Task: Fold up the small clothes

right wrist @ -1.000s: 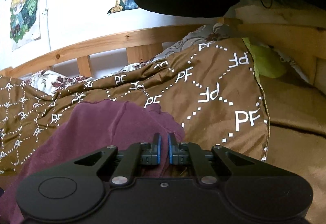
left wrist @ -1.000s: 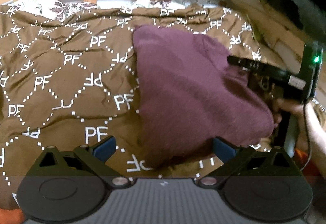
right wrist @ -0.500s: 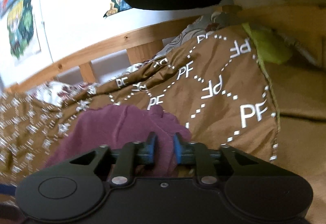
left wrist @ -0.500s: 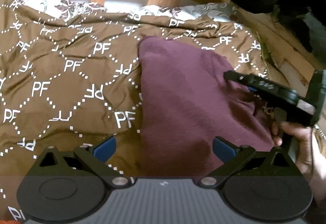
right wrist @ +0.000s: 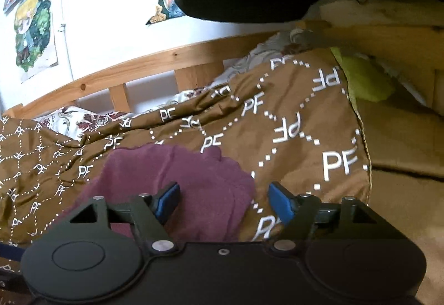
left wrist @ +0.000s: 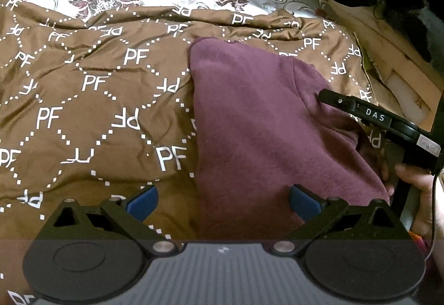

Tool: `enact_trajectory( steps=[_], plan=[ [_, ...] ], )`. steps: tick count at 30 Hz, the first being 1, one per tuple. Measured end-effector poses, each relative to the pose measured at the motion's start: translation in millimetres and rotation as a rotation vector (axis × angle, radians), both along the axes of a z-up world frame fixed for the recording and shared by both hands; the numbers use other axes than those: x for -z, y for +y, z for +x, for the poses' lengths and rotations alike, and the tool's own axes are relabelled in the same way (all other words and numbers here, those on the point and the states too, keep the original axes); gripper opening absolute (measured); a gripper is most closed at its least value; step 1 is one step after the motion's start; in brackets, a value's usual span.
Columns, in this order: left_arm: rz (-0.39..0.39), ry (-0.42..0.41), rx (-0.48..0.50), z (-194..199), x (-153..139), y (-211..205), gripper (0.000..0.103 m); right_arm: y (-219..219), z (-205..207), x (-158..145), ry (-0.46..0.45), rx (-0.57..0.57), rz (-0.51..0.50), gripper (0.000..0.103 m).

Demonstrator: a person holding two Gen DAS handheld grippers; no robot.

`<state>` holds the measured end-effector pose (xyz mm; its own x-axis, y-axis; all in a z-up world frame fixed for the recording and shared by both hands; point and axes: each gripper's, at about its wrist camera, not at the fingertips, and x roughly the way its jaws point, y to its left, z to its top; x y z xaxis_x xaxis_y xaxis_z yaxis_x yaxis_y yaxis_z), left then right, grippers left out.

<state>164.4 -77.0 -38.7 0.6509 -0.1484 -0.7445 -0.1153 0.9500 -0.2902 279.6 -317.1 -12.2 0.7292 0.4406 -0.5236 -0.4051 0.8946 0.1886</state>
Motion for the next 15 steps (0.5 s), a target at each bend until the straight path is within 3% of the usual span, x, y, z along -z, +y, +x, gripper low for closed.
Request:
enact_trajectory(
  steps=[3, 5, 7, 10, 15],
  plan=[
    [-0.008, 0.007, 0.004, 0.7, 3.3, 0.9, 0.102, 2.0, 1.4, 3.8, 0.009, -0.019, -0.001, 0.079],
    [-0.018, 0.012, 0.002, 0.0, 6.1, 2.1, 0.102, 3.8, 0.4, 4.3, 0.009, -0.054, 0.010, 0.090],
    [-0.031, 0.018, -0.005, -0.5, 9.2, 3.2, 0.102, 6.5, -0.7, 4.4, 0.010, -0.070, 0.017, 0.093],
    [-0.034, 0.025, -0.014, -1.3, 12.0, 3.4, 0.103, 4.1, 0.4, 6.1, 0.028, -0.084, 0.069, 0.092],
    [-0.019, 0.023, -0.011, -1.1, 12.1, 1.8, 0.103, 3.1, 3.5, 7.7, 0.053, -0.068, 0.086, 0.078]
  ],
)
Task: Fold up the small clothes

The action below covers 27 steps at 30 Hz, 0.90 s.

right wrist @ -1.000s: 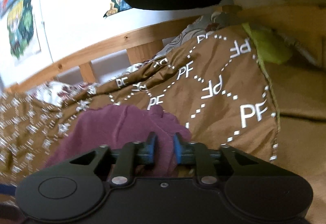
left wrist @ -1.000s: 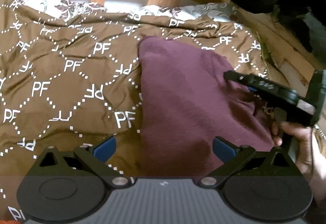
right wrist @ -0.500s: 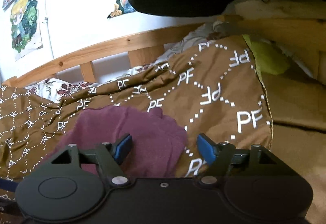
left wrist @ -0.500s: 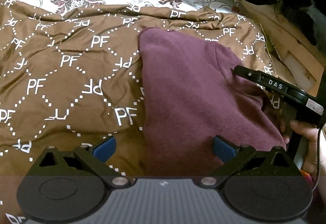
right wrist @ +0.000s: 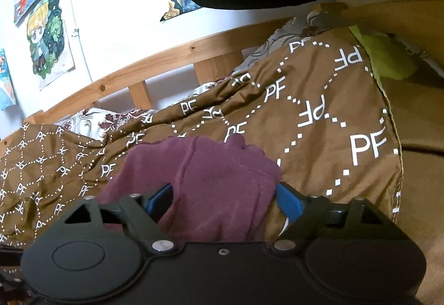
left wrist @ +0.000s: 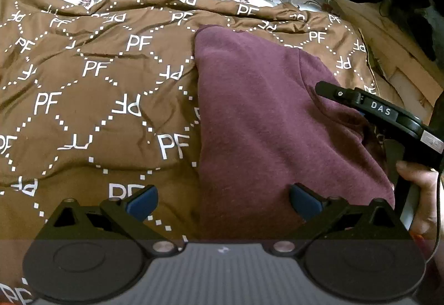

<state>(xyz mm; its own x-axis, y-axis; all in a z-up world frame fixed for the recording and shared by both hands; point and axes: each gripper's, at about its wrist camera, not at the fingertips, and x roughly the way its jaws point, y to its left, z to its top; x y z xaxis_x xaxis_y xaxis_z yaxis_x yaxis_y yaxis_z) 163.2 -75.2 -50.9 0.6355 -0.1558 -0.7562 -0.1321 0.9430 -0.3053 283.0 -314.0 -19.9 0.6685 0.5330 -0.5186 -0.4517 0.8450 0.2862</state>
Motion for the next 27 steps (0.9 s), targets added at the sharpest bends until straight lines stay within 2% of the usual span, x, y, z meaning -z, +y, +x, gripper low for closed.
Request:
enact_trajectory(
  steps=[4, 7, 27],
  plan=[
    [-0.003, 0.004, -0.004, 0.2, 0.5, 0.1, 0.103, 2.7, 0.5, 3.0, 0.010, 0.014, -0.040, 0.072],
    [-0.002, 0.003, -0.004, -0.2, 0.4, -0.2, 0.103, 5.5, -0.5, 4.3, 0.003, 0.016, -0.069, 0.072],
    [-0.008, 0.005, -0.005, -1.0, 1.4, 1.2, 0.103, 2.5, 0.4, 6.0, 0.014, 0.021, -0.053, 0.072]
  ],
)
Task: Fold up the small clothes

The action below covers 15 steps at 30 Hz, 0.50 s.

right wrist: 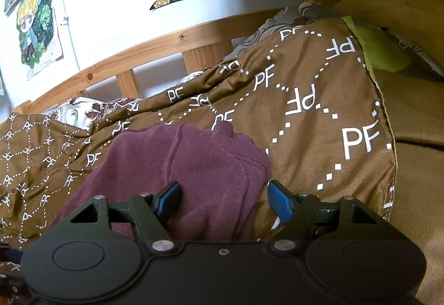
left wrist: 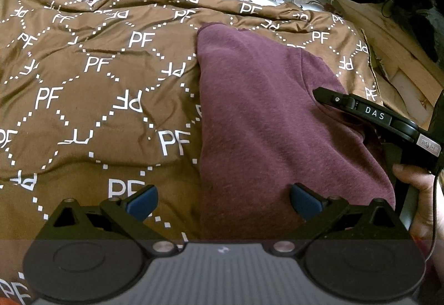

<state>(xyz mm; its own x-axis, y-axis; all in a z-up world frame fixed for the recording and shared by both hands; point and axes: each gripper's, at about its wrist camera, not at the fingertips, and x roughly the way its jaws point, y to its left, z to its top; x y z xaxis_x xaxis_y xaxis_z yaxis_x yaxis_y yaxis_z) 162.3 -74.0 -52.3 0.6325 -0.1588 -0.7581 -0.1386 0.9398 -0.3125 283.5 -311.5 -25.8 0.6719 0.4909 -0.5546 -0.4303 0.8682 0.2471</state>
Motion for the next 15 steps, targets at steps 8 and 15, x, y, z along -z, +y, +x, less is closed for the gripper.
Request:
enact_trajectory(
  steps=[8, 15],
  plan=[
    [-0.001, 0.001, 0.000, 0.0, -0.1, 0.2, 0.103, -1.0, 0.4, 0.7, 0.004, -0.001, 0.009, 0.074],
    [-0.003, 0.003, -0.001, 0.1, 0.5, 0.4, 0.103, -2.2, -0.6, 0.1, 0.006, -0.001, 0.023, 0.076]
  ],
)
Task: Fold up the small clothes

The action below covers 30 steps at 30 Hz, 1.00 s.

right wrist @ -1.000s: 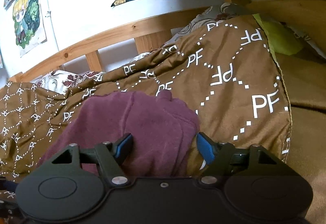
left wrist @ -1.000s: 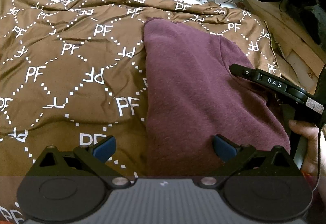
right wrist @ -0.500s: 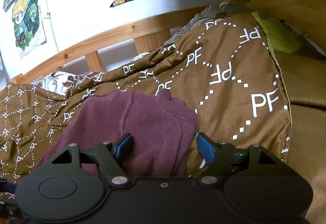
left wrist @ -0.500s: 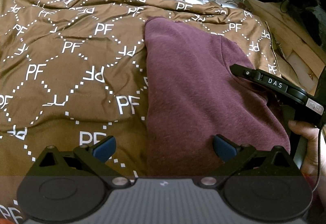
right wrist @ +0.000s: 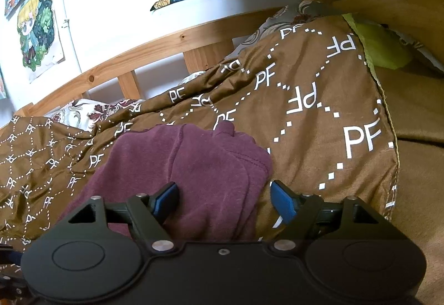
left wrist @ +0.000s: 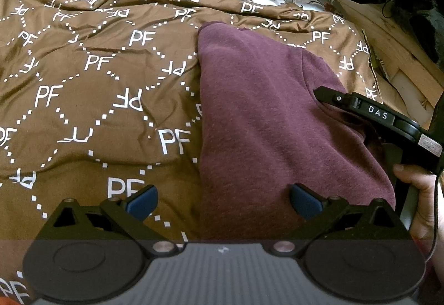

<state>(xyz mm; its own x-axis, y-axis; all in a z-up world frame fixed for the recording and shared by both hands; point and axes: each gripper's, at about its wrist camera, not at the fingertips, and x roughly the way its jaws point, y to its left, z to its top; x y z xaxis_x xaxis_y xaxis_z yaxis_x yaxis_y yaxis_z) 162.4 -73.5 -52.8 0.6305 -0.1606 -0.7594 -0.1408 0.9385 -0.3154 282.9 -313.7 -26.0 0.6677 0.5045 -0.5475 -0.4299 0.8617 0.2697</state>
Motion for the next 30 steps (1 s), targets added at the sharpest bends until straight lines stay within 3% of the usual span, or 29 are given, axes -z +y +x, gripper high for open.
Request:
enact_trajectory(
  steps=[6, 14, 20, 24, 26, 30],
  plan=[
    [-0.018, 0.003, -0.003, -0.3, 2.8, 0.9, 0.103, -0.1, -3.0, -0.6, -0.007, 0.019, 0.006, 0.073],
    [-0.148, 0.047, 0.059, 6.8, 6.6, 9.8, 0.100, -5.1, -1.6, 1.8, 0.024, 0.030, 0.058, 0.057],
    [-0.193, 0.054, 0.098, 10.9, 6.3, 11.3, 0.089, -3.0, -4.0, 2.5, 0.050, 0.025, 0.076, 0.048],
    [-0.237, 0.047, 0.111, 10.5, 4.1, 14.3, 0.072, 1.4, -9.3, 2.2, 0.041, 0.029, 0.064, 0.042],
    [-0.210, 0.037, 0.118, 8.6, 0.4, 12.3, 0.066, 1.3, -13.0, 1.1, 0.038, 0.036, 0.085, 0.032],
    [-0.186, 0.008, 0.141, 1.2, -7.5, 12.3, 0.051, 6.0, -23.5, -4.2, 0.017, 0.020, 0.082, 0.027]
  ],
)
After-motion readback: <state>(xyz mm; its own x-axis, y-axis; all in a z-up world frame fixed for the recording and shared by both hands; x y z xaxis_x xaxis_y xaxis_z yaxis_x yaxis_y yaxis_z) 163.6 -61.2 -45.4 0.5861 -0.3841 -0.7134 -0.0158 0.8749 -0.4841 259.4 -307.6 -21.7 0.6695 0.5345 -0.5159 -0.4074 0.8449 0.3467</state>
